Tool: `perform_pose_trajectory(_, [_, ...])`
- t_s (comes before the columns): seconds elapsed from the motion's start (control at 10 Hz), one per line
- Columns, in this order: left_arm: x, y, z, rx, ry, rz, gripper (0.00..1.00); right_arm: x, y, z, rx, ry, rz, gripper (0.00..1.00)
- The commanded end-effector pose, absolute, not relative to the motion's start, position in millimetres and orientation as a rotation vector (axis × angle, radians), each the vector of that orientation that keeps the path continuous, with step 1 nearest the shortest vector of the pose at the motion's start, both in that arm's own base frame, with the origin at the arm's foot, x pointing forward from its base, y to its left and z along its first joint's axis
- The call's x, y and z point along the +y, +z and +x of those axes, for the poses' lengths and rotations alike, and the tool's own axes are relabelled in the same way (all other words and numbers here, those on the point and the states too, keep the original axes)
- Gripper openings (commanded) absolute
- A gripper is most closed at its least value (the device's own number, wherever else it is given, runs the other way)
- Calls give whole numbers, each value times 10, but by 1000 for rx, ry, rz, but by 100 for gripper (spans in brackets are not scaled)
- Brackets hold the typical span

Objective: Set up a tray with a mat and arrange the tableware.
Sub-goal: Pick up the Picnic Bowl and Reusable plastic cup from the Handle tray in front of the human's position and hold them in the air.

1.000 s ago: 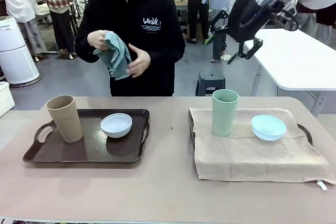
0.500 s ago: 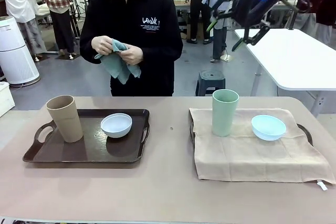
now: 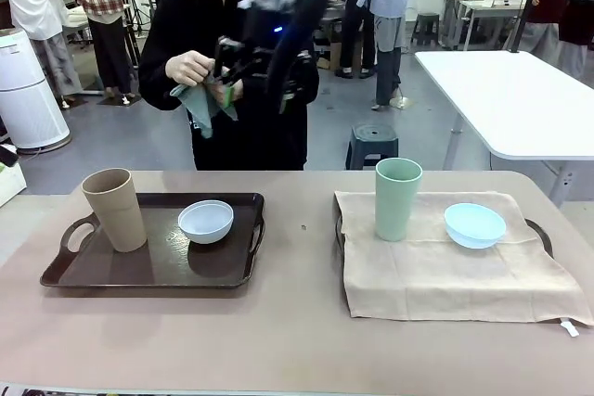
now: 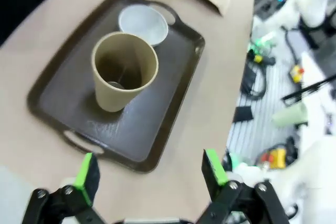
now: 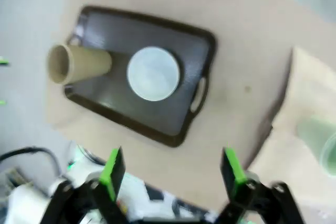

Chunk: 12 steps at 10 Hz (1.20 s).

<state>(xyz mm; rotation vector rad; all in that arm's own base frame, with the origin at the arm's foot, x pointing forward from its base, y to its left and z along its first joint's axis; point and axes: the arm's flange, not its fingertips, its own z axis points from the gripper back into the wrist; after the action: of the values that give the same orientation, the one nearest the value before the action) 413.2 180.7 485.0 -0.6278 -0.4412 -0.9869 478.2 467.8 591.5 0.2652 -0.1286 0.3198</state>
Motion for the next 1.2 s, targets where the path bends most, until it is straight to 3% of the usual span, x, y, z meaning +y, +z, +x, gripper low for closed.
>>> perform_pose_trajectory(0.0, [1829,4975,4049,-435,-894,-633,100,4304,6054,4709,-151,246,298,95])
perform_pose_trajectory(0.2, [1829,4975,4049,-435,-894,-633,100,4304,6054,4709,-151,246,298,95])
perform_pose_trajectory(0.4, [1857,4882,4099,-436,-935,-631,100,4832,5796,4930,-135,335,193,95])
perform_pose_trajectory(0.6, [1780,4736,4411,-591,-1290,-436,100,5244,5434,5010,-130,373,72,95])
perform_pose_trajectory(0.8, [1657,4489,4665,-707,-1443,-403,100,5540,5037,5052,-87,398,-6,95])
perform_pose_trajectory(1.0, [1597,4304,4843,-807,-1433,-445,100,5629,4852,5049,-92,421,34,95])
perform_pose_trajectory(1.1, [1640,4379,4791,-805,-1352,-515,100,5544,4956,4977,-89,468,193,95])
